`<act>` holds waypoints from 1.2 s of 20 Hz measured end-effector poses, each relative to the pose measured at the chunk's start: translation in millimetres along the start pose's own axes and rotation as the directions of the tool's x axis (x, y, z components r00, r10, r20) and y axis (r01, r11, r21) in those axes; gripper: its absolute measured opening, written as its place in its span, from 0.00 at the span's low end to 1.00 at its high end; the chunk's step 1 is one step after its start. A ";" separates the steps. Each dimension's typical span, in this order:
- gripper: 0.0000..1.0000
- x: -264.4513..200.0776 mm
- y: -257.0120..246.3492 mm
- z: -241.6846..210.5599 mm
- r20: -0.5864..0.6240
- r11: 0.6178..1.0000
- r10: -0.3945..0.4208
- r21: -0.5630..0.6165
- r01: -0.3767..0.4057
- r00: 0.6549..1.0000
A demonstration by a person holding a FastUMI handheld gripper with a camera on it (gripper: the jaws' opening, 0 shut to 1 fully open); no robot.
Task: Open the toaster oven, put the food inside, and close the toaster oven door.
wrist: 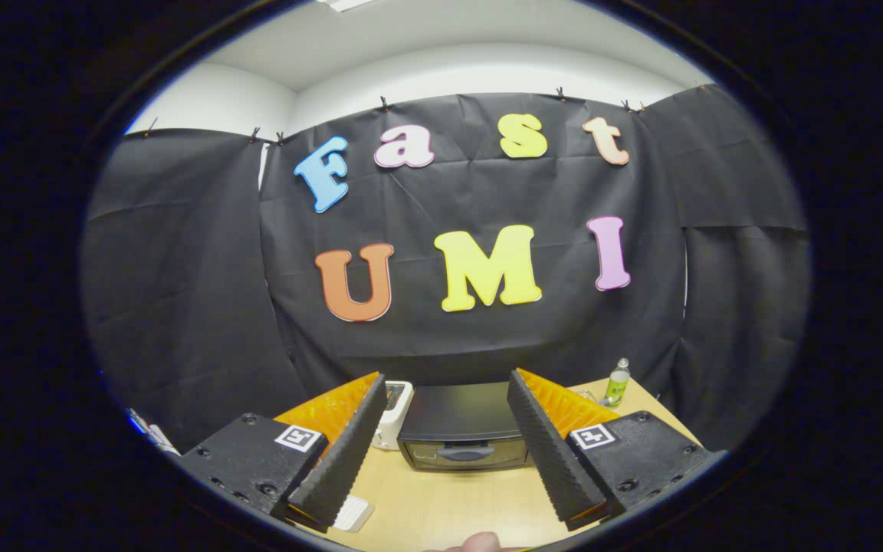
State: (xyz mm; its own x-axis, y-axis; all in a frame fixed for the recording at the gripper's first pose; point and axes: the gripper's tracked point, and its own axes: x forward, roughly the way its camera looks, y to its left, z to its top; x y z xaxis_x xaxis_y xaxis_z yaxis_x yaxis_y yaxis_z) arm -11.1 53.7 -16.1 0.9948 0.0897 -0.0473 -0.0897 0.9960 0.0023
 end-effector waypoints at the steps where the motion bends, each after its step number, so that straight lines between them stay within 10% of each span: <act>1: 1.00 -1.9 -0.1 0.3 -0.001 1.000 0.000 0.000 0.000 1.000; 24: 1.00 19.7 49.2 2.5 -0.028 0.997 0.071 0.011 -0.071 0.997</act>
State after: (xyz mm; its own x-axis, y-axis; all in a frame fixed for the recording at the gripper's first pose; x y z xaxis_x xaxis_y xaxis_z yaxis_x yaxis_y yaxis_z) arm 4.3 104.5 -14.4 0.9842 0.1602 -0.0750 -0.1594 0.9871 0.0162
